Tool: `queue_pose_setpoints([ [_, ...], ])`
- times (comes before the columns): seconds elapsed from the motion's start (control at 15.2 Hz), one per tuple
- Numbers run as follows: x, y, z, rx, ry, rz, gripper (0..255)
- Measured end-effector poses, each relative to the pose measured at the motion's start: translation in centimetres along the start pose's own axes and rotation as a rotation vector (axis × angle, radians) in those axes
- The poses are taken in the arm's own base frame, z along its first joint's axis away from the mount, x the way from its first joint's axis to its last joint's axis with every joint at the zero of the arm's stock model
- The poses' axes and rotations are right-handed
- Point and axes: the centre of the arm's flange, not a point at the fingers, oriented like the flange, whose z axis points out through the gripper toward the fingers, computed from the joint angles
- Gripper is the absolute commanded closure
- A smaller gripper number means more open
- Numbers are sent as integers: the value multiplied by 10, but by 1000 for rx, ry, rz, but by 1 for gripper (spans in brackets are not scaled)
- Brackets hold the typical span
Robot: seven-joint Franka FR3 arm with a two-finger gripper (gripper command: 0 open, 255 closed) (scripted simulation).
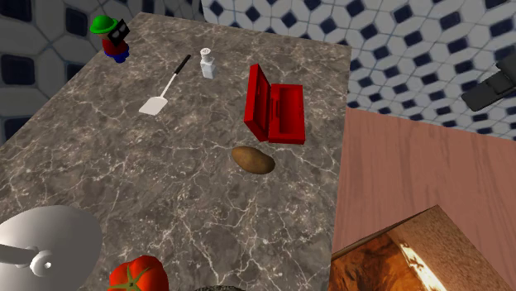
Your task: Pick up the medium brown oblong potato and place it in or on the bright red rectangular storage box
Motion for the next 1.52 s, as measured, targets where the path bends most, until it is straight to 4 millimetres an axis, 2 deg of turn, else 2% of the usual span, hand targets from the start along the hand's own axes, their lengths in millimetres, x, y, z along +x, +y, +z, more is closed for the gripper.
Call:
queue_pose_setpoints([
  [0.13, 4, -3, 5, -3, -3, -5, 0],
  [0.66, 58, -55, 72, -50, -50, -83, 0],
  [1.06, 96, -97, 145, -88, -88, -147, 0],
  [1.25, 111, -115, 171, -107, -106, -178, 0],
  [1.52, 132, -150, 218, -132, -130, -220, 0],
])
